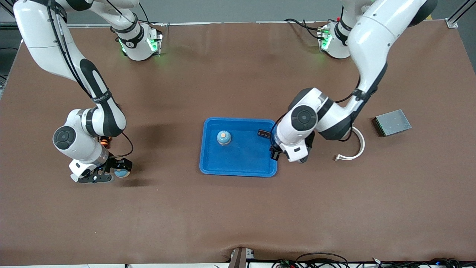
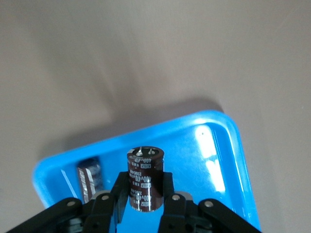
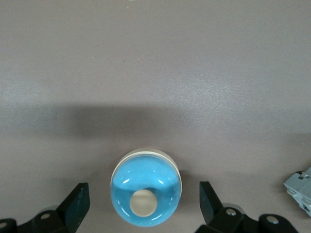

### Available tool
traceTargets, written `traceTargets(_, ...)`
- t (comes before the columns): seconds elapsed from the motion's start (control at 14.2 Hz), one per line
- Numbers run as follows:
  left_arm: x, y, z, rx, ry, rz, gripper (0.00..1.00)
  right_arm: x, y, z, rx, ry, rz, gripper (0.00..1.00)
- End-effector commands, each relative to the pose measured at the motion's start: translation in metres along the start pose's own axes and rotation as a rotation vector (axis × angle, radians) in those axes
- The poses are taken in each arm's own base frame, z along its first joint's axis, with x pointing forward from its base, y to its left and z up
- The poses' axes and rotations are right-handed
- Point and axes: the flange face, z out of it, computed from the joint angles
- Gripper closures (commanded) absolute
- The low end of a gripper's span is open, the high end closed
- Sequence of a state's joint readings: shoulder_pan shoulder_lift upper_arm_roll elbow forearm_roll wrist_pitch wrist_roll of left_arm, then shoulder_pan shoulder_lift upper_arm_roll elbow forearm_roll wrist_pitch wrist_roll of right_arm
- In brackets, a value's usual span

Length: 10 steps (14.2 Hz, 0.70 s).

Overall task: Place electrolytic capacitor and blue bell in tray
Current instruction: 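Grasp the bell with the right gripper while the left gripper carries the capacitor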

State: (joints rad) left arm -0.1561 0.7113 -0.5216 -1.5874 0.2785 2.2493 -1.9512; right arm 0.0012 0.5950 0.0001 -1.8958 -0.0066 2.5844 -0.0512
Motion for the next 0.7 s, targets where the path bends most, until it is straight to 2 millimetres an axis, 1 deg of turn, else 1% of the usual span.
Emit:
traceTargets(0.0,-0.014,0.005,0.033,-0.045,0.036,-0.041,1.0,0.005,0.003,0.009,0.008,0.022,-0.018,0.0)
traceTargets(0.07,-0.026,0.001,0.047,-0.039,0.063,-0.02,1.0,0.005,0.003,0.009,0.008,0.024,-0.016,0.0)
traceTargets(0.14,-0.032,-0.001,0.061,-0.032,0.097,-0.004,1.0,0.005,0.003,0.009,0.008,0.024,-0.016,0.0)
traceTargets(0.21,-0.036,-0.001,0.069,-0.031,0.115,-0.004,1.0,0.005,0.003,0.01,0.009,0.022,-0.015,0.0)
traceTargets(0.35,-0.036,0.001,0.074,-0.031,0.118,-0.003,1.0,0.004,0.003,0.012,0.01,0.019,-0.015,0.0)
traceTargets(0.42,-0.035,0.002,0.074,-0.031,0.117,0.001,0.95,0.005,0.003,0.013,0.01,0.021,-0.015,0.0)
traceTargets(0.49,-0.032,0.003,0.073,-0.032,0.119,0.0,0.52,0.004,0.003,0.014,0.009,0.019,-0.023,0.0)
traceTargets(0.56,-0.034,0.003,0.071,-0.037,0.123,0.008,0.01,0.005,0.003,0.014,0.009,0.019,-0.024,0.0)
traceTargets(0.63,-0.035,0.004,0.067,-0.044,0.124,0.009,0.0,0.005,0.002,0.014,0.01,0.019,-0.026,0.0)
